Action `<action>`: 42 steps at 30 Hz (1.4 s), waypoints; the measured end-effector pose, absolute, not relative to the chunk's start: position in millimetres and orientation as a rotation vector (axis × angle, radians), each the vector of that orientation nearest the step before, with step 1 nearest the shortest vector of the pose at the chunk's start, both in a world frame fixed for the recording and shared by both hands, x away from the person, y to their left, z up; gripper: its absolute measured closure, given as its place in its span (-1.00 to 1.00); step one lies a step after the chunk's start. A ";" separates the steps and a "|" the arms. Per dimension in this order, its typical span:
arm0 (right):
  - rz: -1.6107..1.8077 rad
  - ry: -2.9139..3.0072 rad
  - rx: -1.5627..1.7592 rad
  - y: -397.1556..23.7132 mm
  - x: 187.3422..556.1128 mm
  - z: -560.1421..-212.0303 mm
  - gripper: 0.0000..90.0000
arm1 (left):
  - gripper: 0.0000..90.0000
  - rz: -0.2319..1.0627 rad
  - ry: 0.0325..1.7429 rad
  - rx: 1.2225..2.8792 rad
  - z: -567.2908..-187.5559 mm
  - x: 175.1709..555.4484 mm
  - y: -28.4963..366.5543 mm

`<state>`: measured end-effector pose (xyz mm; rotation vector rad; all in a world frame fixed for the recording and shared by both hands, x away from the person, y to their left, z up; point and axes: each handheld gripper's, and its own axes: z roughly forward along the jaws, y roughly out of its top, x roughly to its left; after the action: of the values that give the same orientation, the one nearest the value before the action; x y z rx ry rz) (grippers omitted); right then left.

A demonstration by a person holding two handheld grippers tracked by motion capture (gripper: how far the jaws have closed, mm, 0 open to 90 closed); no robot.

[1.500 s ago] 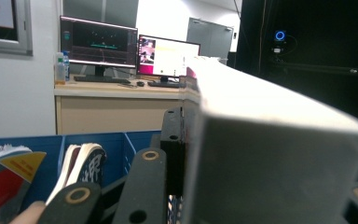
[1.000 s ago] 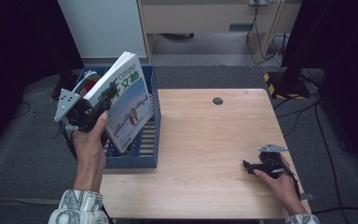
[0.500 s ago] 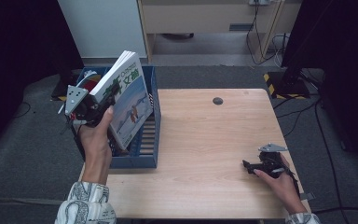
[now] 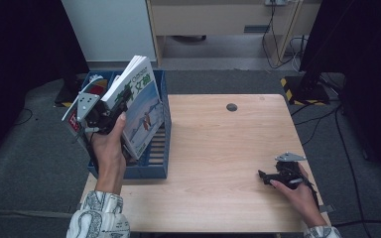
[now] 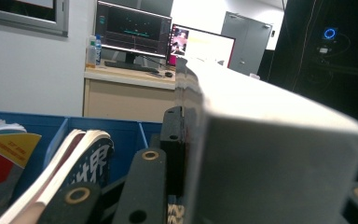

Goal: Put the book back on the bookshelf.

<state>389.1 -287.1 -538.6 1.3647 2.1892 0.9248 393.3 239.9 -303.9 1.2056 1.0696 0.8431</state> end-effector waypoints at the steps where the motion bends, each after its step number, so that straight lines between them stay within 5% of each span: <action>1: 0.924 2.190 1.361 -287.3 389.2 -538.6 -0.89 | 0.62 0.841 1.069 1.205 -304.6 393.7 238.8; 42: 0.925 2.193 1.360 -287.4 389.4 -538.7 -0.89 | 0.62 0.797 1.067 1.235 -354.9 408.2 222.6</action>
<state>389.4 -287.4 -538.7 1.3597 2.1926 0.9251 408.2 222.6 -354.9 1.2353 1.0666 0.7971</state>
